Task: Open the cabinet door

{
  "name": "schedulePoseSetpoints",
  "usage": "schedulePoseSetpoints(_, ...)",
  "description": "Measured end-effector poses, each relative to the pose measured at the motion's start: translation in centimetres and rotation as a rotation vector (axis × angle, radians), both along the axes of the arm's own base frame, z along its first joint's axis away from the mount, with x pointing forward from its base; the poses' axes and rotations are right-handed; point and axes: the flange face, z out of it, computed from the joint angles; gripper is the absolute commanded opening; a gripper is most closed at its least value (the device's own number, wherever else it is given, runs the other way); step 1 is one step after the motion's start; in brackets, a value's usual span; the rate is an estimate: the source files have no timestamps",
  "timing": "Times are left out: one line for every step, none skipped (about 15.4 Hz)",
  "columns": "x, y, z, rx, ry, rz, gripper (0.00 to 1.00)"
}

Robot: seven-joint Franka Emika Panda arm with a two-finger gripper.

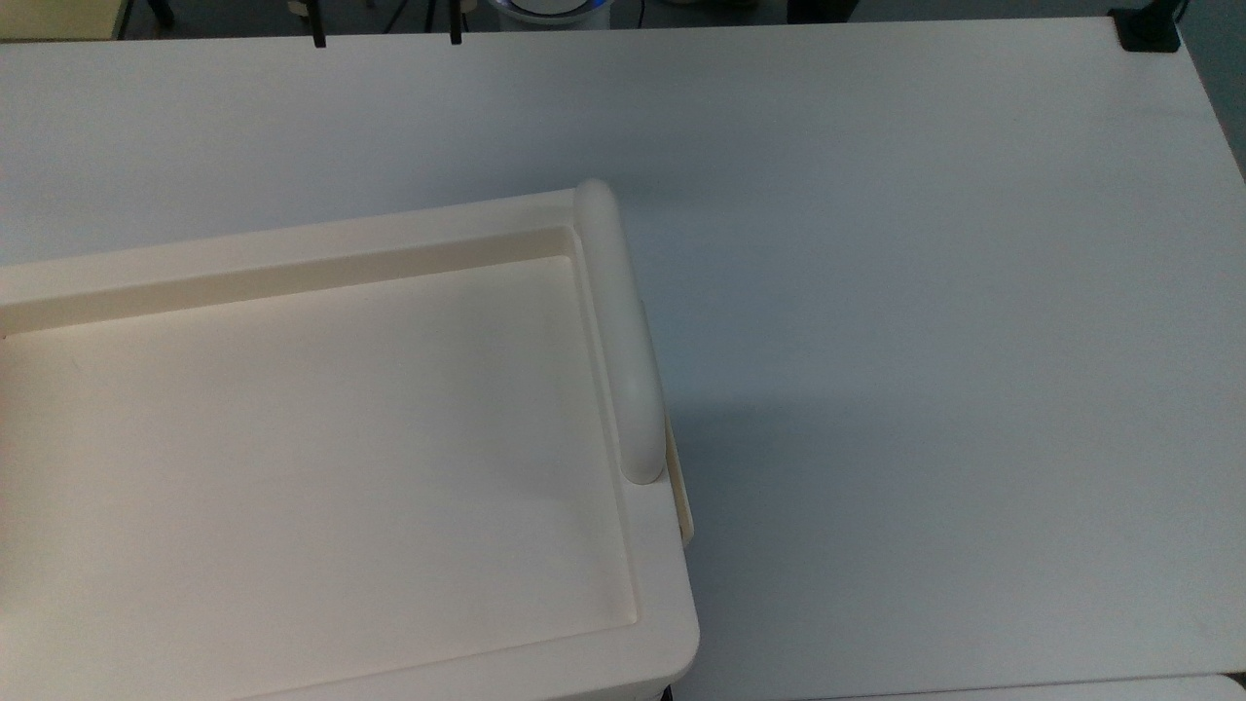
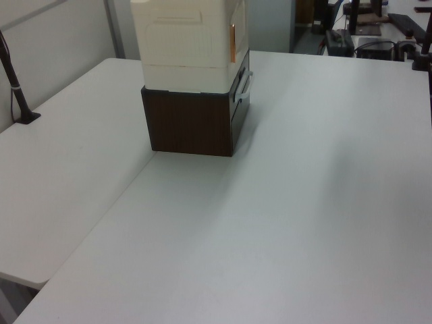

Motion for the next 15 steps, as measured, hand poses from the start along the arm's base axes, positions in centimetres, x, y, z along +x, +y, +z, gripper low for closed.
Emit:
schedulePoseSetpoints(0.2,0.4,-0.1,-0.005,-0.005,0.008,1.00)
schedulePoseSetpoints(0.3,0.8,-0.1,-0.007,-0.007,0.016,1.00)
schedulePoseSetpoints(0.3,1.2,0.0,-0.009,-0.008,0.023,1.00)
schedulePoseSetpoints(0.4,1.4,0.0,-0.009,-0.010,0.027,1.00)
schedulePoseSetpoints(0.4,1.6,0.0,-0.009,-0.010,0.030,1.00)
schedulePoseSetpoints(0.5,1.6,-0.1,-0.016,-0.007,0.043,1.00)
schedulePoseSetpoints(0.7,1.6,-0.3,-0.033,-0.002,0.065,1.00)
schedulePoseSetpoints(1.0,1.5,-0.6,-0.046,0.001,0.083,1.00)
schedulePoseSetpoints(1.3,1.5,-0.8,-0.050,-0.003,0.093,1.00)
schedulePoseSetpoints(1.6,1.5,-0.9,-0.052,-0.013,0.097,1.00)
schedulePoseSetpoints(1.9,1.6,-0.9,-0.052,-0.023,0.100,1.00)
schedulePoseSetpoints(2.3,1.7,-0.8,-0.054,-0.045,0.104,1.00)
schedulePoseSetpoints(2.7,1.9,-0.3,-0.054,-0.090,0.104,0.96)
schedulePoseSetpoints(3.3,2.3,0.2,-0.046,-0.148,0.084,0.92)
schedulePoseSetpoints(3.7,2.6,0.5,-0.024,-0.201,0.040,0.88)
